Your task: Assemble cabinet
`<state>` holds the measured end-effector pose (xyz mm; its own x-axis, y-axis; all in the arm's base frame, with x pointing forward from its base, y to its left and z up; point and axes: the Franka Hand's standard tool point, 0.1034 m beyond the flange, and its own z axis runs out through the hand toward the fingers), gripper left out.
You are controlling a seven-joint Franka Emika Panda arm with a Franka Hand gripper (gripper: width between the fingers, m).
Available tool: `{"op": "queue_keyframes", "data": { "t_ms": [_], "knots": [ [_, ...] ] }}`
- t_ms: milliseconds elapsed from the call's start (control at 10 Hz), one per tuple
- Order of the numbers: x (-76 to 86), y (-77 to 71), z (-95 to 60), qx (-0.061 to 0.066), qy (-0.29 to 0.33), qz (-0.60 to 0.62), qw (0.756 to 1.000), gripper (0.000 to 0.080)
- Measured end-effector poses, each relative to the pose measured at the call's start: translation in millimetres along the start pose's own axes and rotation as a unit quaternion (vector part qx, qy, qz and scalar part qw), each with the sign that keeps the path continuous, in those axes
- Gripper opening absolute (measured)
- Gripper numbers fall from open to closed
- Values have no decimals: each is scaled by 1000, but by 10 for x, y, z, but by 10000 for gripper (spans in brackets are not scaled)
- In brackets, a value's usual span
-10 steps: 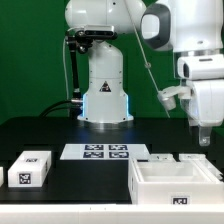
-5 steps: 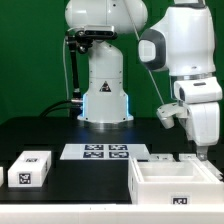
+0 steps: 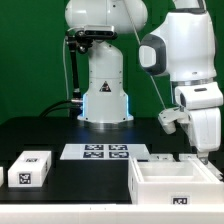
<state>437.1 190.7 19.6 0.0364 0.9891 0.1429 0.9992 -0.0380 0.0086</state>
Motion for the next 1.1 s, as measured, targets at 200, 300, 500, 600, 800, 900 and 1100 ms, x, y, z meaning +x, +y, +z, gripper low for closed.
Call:
{"op": "queue_keyframes", "data": {
  "t_ms": [200,300,500,600,800,900,1100],
  "knots": [
    [-3,-3,4,0,0,0,1000,335],
    [-4,-4,6,1,0,0,1000,164],
    [-5,-4,6,1,0,0,1000,59],
    [-5,-4,6,1,0,0,1000,59],
    [-5,-4,6,1,0,0,1000,59],
    [-5,-4,6,1,0,0,1000,59],
    [-5,-14,-30,1,-3,-3,1000,59]
  ]
}}
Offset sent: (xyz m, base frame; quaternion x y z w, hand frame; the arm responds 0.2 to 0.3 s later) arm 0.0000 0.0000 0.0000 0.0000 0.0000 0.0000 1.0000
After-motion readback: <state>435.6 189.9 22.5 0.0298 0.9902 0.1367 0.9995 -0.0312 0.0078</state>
